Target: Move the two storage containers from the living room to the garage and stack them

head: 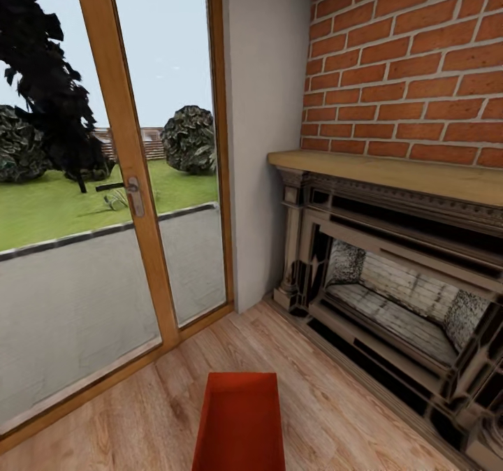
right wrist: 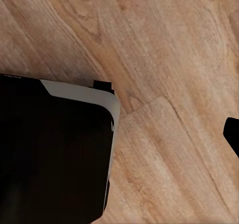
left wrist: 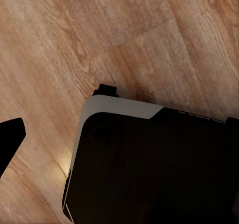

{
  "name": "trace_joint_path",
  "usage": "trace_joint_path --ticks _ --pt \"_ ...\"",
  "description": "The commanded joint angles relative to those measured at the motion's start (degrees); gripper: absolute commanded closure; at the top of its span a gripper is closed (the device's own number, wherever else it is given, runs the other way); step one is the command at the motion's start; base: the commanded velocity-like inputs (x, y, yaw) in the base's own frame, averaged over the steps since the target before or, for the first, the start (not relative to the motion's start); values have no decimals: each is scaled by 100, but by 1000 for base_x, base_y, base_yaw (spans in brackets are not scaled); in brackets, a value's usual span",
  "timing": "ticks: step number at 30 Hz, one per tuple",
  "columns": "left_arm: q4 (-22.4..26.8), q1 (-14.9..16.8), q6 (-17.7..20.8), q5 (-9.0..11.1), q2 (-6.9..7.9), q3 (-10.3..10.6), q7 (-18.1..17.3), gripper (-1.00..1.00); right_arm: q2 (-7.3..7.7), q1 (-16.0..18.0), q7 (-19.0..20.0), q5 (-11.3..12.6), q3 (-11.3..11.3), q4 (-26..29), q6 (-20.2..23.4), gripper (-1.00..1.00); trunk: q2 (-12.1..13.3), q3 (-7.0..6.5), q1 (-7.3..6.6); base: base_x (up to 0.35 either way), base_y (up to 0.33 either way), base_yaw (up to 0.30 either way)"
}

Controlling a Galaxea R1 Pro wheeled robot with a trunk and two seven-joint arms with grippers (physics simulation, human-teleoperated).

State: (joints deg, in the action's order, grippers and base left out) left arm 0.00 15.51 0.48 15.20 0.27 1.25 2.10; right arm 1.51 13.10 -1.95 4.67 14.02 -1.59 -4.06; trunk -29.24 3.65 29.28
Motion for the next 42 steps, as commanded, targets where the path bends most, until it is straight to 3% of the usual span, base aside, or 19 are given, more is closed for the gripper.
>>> trace_joint_path --ticks 1,42 --pt "0 4 5 36 0 16 10 -100 -2 8 -7 46 48 -17 -33 -100 -10 11 2 0 0 -1" --pt "0 4 5 36 0 16 11 -100 -2 8 -7 42 57 -17 -19 -100 -10 11 2 43 64 1"
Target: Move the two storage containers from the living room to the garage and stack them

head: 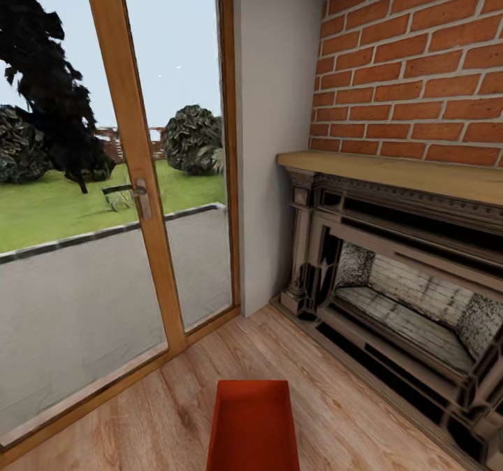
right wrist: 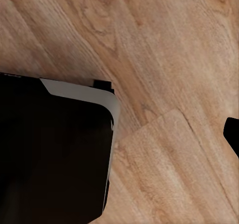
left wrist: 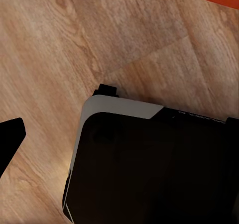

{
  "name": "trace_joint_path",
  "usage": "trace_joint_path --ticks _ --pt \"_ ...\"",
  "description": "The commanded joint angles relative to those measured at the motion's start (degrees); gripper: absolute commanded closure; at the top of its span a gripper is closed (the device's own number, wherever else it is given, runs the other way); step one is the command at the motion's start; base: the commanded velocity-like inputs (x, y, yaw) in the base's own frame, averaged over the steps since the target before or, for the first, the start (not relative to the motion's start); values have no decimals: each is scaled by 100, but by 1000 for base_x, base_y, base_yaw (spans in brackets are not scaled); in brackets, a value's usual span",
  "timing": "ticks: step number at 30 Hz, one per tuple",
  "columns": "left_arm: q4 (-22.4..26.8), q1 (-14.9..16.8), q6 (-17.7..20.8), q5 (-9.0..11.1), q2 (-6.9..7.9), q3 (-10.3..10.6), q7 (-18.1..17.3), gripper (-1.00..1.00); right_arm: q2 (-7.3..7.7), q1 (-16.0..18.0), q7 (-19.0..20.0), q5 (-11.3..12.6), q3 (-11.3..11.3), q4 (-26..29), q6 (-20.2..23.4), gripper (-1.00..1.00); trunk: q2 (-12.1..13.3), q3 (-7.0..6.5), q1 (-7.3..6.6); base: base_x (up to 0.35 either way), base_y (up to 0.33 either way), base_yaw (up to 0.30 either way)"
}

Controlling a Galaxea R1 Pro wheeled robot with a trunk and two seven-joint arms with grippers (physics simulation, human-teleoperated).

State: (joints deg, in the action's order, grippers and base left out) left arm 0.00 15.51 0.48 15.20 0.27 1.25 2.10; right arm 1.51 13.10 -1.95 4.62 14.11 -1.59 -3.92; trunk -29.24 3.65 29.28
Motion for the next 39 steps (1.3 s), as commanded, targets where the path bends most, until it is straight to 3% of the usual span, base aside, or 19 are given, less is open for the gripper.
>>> trace_joint_path --ticks 1,12,39 --pt "0 5 5 36 0 15 12 -100 -2 8 -7 48 48 -17 -39 -100 -10 11 2 0 1 100" --pt "0 5 5 36 0 15 11 -100 -2 8 -7 48 46 -17 -46 -100 -10 11 2 0 0 152" --pt "0 5 5 29 -9 15 10 -100 -2 8 -7 48 47 -17 -48 -100 -10 11 2 13 -22 7"
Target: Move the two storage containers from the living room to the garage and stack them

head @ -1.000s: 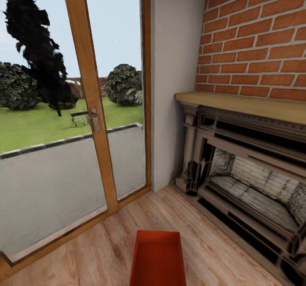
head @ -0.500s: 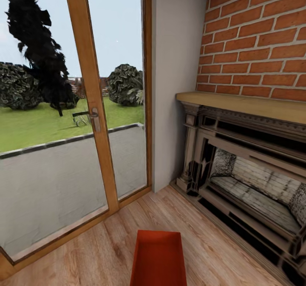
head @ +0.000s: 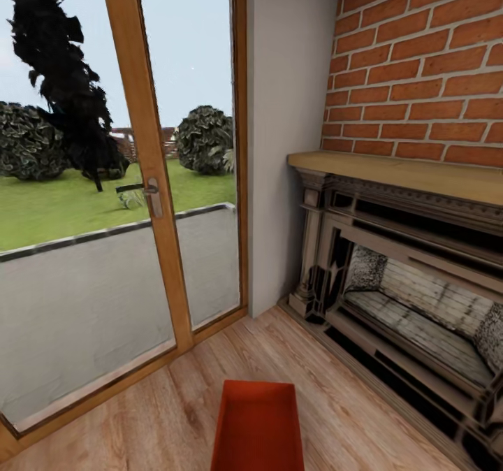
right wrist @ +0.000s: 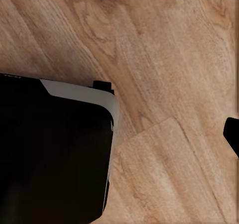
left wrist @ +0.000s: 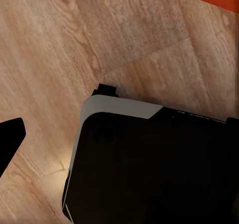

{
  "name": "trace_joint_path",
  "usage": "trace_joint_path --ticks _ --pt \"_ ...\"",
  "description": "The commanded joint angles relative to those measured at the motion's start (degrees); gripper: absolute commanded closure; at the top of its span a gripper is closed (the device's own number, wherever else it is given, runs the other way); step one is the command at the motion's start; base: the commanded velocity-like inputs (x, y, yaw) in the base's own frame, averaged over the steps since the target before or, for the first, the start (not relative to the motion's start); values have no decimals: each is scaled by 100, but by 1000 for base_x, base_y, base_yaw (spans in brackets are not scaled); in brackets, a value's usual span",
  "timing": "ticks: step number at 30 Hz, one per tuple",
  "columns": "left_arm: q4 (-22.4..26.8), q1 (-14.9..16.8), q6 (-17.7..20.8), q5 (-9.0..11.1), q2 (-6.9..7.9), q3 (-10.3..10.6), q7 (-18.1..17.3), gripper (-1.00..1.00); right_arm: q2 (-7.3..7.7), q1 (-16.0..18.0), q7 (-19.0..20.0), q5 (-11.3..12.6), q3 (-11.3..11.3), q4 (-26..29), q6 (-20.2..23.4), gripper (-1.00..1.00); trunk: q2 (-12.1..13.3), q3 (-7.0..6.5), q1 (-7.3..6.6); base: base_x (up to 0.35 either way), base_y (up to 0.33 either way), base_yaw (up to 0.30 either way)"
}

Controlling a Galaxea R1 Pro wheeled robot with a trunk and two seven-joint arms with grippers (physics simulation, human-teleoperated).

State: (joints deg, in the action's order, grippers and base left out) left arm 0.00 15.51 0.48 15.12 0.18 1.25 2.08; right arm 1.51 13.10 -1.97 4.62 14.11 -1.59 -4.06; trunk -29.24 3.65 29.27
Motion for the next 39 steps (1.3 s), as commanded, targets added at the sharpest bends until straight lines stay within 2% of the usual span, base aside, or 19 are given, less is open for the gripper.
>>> trace_joint_path --ticks 1,10,24,39 --pt "0 5 5 36 0 16 12 -100 -2 8 -5 48 47 -17 -33 -100 -10 11 3 79 -209 0" --pt "0 5 5 36 0 16 13 -100 -2 8 -5 48 47 -17 -33 -100 -10 11 3 63 -148 0" --pt "0 5 5 36 0 16 13 -100 -2 8 -5 60 47 -17 -33 -100 -10 11 3 4 -8 0" --pt "4 5 5 32 0 16 20 -100 -25 8 -3 75 33 -17 38 -100 -10 11 3 0 0 -67"
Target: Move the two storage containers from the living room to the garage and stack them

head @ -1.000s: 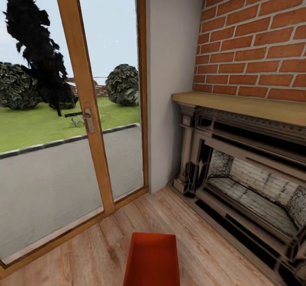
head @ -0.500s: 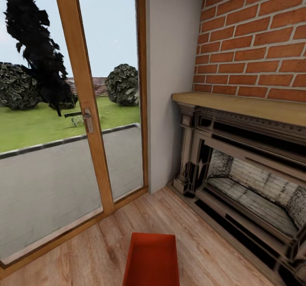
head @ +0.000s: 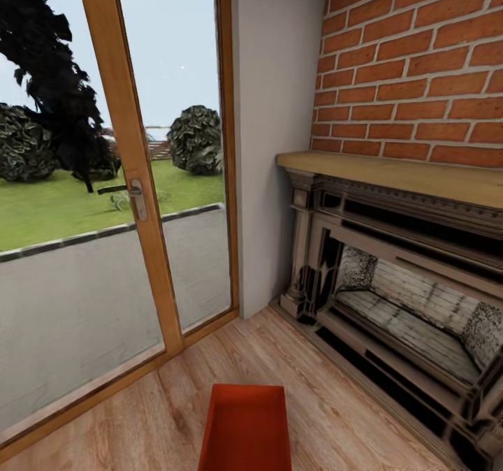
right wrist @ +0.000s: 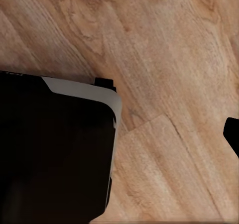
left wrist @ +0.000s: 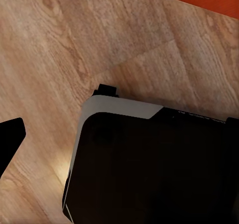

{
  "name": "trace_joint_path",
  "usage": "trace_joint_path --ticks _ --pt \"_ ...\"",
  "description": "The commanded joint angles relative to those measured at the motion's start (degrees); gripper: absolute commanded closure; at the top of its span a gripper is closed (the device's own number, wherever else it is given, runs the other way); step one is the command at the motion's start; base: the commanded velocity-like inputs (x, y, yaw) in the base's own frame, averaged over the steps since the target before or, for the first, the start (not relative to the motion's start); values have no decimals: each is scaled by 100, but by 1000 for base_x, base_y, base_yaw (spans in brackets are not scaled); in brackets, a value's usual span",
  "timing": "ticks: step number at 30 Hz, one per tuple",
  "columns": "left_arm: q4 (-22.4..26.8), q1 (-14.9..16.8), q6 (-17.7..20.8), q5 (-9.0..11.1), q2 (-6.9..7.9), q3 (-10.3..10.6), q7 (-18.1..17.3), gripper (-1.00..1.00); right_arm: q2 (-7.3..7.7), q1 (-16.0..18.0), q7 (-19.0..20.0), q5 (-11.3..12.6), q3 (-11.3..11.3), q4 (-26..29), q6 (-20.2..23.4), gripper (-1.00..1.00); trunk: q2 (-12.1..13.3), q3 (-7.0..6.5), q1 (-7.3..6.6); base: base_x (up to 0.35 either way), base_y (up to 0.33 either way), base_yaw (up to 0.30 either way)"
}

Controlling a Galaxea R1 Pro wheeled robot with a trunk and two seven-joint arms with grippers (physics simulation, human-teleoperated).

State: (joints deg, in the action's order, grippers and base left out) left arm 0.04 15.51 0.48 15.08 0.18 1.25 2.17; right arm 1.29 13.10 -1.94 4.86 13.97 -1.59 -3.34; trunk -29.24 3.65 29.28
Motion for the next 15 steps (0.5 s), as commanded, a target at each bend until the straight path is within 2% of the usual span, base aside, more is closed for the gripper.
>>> trace_joint_path --ticks 1,15 --pt "0 4 5 33 0 16 13 -100 -1 8 -3 37 50 -17 -30 -100 -10 11 2 0 0 -1" --pt "4 4 9 39 -6 16 36 -100 12 8 1 24 62 -17 -35 -100 -10 106 2 0 0 0"
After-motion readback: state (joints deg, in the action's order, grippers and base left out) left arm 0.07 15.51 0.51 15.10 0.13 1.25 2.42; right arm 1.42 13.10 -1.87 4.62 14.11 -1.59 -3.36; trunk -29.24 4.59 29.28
